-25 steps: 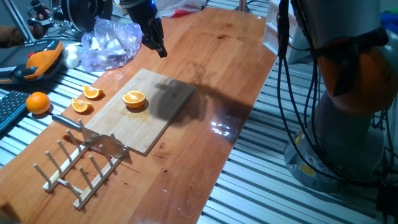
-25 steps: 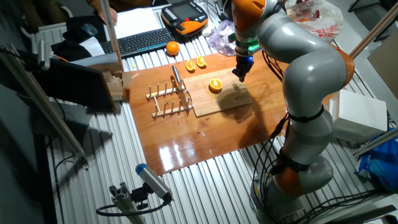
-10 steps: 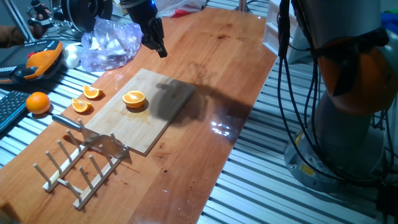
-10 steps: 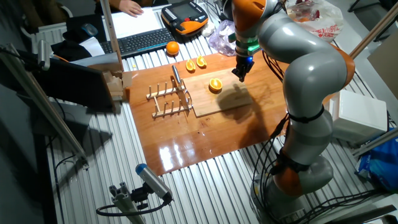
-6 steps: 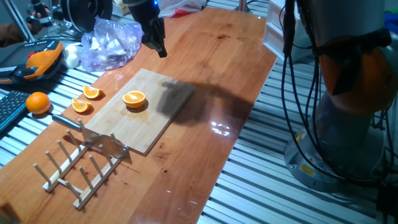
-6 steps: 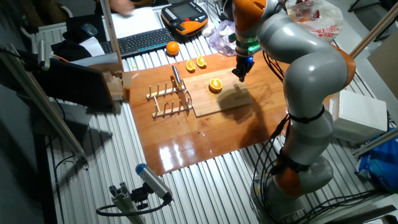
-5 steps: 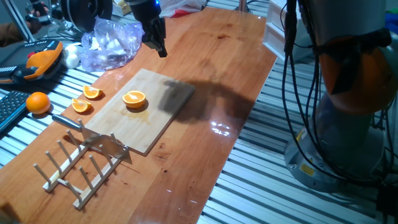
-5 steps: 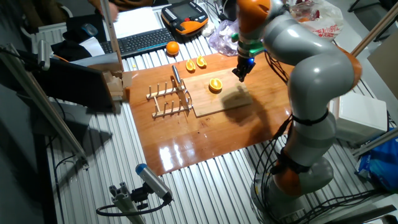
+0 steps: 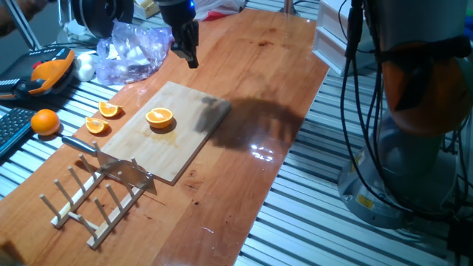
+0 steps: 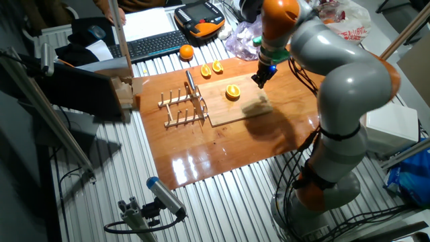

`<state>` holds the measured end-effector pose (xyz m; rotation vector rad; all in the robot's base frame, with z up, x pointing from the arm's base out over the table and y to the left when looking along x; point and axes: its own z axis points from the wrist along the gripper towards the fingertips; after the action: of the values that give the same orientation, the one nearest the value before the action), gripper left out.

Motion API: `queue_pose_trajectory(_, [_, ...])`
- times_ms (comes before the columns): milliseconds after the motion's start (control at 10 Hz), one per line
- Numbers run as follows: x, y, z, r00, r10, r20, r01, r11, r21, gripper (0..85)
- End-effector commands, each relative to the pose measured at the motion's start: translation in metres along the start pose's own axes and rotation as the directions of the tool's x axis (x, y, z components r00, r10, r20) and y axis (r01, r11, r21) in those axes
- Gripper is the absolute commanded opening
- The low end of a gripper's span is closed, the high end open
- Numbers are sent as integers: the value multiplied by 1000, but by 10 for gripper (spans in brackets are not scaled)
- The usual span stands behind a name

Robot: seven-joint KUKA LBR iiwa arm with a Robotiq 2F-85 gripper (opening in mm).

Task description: Chop the orange

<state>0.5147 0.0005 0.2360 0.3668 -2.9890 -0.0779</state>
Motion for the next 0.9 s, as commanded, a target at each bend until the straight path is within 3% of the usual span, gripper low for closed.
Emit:
queue_pose_trajectory(0, [0,0,0,999,-52,-8,52,999,11,0])
queue_pose_trajectory(100, [0,0,0,998,-60,-8,60,998,19,0])
queue_pose_trajectory(200, [0,0,0,999,-51,9,51,998,32,0])
queue_pose_trajectory(300, [0,0,0,999,-34,12,34,999,-2,0])
queue_pose_trajectory(400, [0,0,0,1000,-11,-13,10,999,-45,0])
queue_pose_trajectory(500, [0,0,0,1000,14,-22,-14,1000,-28,0])
queue_pose_trajectory(600, [0,0,0,999,41,-22,-41,999,-17,170])
queue_pose_trajectory(800, [-25,47,-5,995,94,23,-93,996,-11,170])
